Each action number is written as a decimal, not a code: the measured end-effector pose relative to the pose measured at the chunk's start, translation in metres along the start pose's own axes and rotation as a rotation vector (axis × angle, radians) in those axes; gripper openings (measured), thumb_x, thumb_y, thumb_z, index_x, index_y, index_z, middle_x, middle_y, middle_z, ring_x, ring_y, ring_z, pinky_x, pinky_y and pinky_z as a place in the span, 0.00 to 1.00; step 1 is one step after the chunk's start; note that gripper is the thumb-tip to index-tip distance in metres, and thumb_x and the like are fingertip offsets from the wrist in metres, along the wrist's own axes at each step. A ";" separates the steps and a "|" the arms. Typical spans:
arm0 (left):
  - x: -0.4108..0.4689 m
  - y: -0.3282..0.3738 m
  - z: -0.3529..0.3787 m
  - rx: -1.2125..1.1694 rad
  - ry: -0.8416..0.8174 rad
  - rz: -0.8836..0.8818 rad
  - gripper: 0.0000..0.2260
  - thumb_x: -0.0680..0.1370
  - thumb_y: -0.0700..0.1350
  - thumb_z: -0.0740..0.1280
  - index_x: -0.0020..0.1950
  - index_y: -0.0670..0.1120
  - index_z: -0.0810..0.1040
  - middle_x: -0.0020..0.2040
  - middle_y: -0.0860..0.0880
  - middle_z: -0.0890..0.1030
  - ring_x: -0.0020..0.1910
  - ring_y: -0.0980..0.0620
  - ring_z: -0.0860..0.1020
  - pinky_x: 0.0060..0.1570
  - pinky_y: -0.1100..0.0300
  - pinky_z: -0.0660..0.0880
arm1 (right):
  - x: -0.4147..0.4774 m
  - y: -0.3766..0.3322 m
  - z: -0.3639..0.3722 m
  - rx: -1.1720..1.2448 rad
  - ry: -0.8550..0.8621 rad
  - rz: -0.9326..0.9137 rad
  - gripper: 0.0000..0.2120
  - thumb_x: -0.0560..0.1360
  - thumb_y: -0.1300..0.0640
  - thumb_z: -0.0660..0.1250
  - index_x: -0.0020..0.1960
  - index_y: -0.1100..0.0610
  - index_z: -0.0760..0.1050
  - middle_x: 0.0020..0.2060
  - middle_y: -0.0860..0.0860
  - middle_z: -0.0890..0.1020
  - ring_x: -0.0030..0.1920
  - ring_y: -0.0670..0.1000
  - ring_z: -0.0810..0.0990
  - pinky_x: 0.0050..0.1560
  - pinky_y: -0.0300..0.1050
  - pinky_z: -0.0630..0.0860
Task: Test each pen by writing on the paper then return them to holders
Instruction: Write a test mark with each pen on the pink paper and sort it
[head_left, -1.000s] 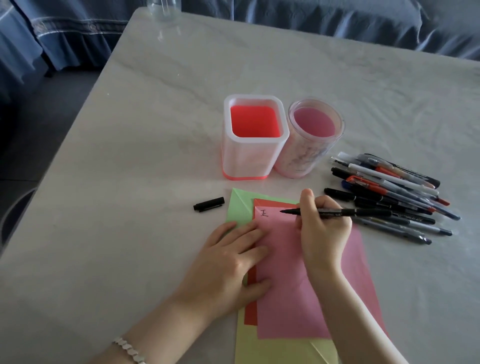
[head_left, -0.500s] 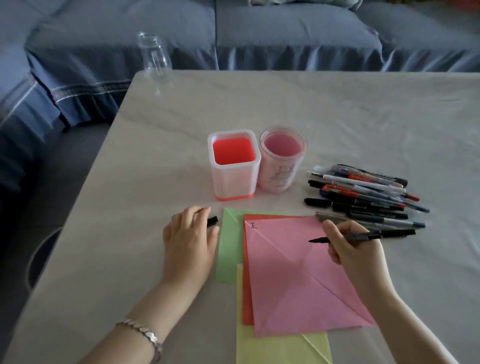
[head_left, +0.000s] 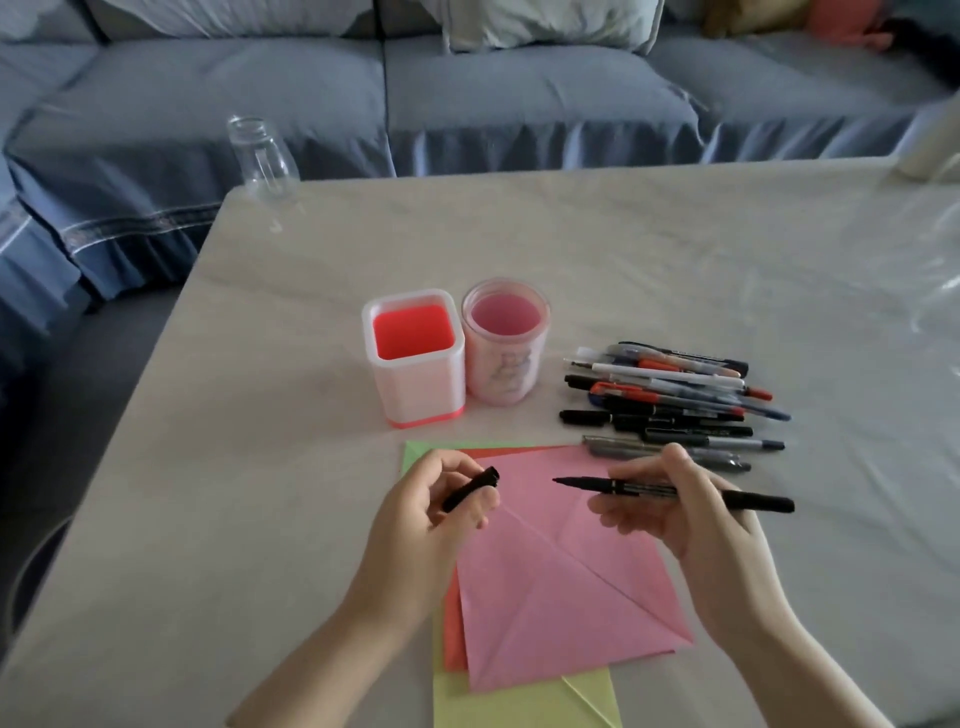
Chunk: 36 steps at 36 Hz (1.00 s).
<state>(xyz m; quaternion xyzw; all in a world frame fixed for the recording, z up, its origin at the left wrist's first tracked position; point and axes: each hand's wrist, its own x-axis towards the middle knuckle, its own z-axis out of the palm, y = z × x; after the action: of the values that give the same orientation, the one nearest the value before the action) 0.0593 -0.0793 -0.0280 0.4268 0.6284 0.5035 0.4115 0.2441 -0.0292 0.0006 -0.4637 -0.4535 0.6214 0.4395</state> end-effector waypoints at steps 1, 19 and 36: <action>-0.002 0.002 0.001 -0.012 -0.025 0.006 0.04 0.72 0.44 0.71 0.42 0.51 0.76 0.32 0.51 0.79 0.34 0.56 0.77 0.37 0.67 0.71 | -0.002 -0.003 0.002 0.014 0.005 -0.009 0.20 0.71 0.50 0.57 0.33 0.61 0.81 0.31 0.64 0.82 0.31 0.57 0.80 0.32 0.41 0.76; -0.021 0.032 0.004 0.049 -0.123 0.097 0.06 0.70 0.52 0.73 0.44 0.58 0.77 0.39 0.57 0.81 0.37 0.57 0.77 0.38 0.70 0.71 | -0.018 -0.025 0.014 -0.009 0.028 -0.054 0.24 0.79 0.59 0.53 0.30 0.62 0.79 0.27 0.63 0.81 0.28 0.58 0.79 0.34 0.44 0.77; -0.039 0.063 0.003 -0.089 -0.485 -0.133 0.09 0.72 0.47 0.66 0.32 0.54 0.72 0.24 0.56 0.68 0.24 0.57 0.62 0.24 0.68 0.61 | -0.037 -0.018 0.032 -0.144 -0.154 -0.200 0.14 0.67 0.50 0.57 0.24 0.52 0.69 0.16 0.53 0.69 0.19 0.46 0.64 0.23 0.33 0.63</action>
<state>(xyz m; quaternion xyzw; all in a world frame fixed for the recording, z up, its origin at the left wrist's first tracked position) 0.0817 -0.1070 0.0365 0.4745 0.5153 0.3854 0.6006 0.2216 -0.0662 0.0296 -0.3974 -0.5734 0.5740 0.4287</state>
